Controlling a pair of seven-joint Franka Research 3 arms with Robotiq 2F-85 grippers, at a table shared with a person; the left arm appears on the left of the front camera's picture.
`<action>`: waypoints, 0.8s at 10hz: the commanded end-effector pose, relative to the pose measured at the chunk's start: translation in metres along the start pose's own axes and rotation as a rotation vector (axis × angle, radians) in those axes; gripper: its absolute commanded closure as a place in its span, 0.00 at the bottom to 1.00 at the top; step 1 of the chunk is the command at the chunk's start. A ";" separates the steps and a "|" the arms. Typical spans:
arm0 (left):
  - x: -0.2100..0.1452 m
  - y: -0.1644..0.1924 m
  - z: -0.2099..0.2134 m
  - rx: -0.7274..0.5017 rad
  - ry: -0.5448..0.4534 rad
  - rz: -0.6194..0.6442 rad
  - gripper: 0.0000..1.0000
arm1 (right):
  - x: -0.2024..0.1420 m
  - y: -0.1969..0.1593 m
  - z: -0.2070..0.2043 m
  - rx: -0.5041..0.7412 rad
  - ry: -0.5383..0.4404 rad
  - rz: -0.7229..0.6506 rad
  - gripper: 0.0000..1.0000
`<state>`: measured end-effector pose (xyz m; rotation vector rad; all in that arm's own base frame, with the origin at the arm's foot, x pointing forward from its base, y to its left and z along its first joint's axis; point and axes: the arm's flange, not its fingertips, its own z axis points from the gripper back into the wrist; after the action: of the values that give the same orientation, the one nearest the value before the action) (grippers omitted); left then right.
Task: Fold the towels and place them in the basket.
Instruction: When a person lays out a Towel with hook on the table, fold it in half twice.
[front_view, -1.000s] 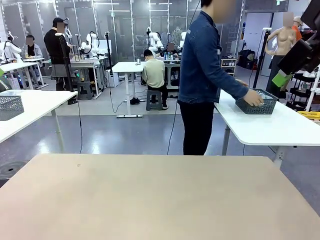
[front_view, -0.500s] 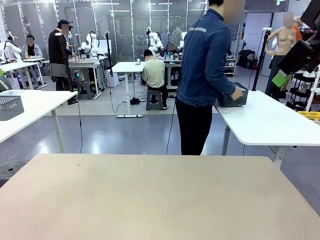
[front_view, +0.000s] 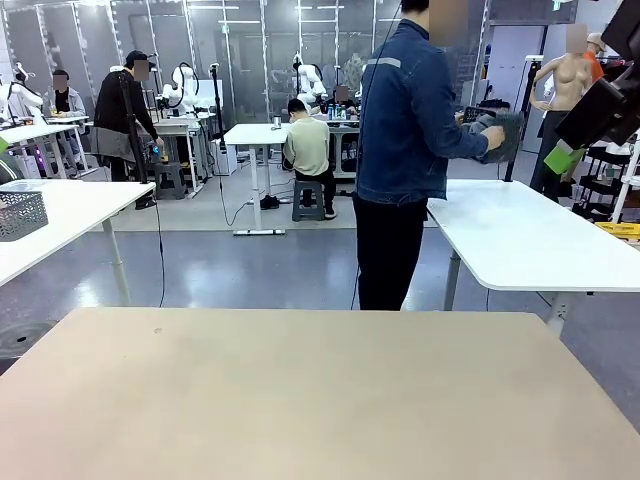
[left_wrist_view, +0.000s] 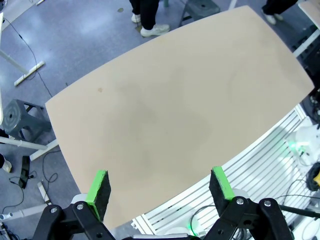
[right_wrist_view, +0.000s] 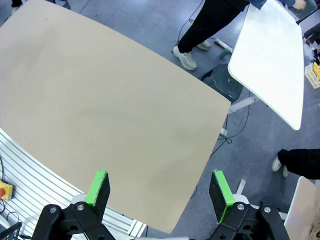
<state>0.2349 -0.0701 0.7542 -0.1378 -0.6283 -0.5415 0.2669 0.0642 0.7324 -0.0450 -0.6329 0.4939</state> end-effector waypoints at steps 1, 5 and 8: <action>0.001 0.000 0.001 0.001 0.000 -0.003 0.00 | 0.001 0.000 0.000 -0.002 -0.004 -0.001 0.00; 0.001 0.000 0.001 0.001 0.000 -0.003 0.00 | 0.001 0.000 0.000 -0.002 -0.004 -0.001 0.00; 0.001 0.000 0.001 0.001 0.000 -0.003 0.00 | 0.001 0.000 0.000 -0.002 -0.004 -0.001 0.00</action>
<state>0.2349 -0.0701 0.7542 -0.1377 -0.6283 -0.5414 0.2669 0.0642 0.7324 -0.0450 -0.6329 0.4939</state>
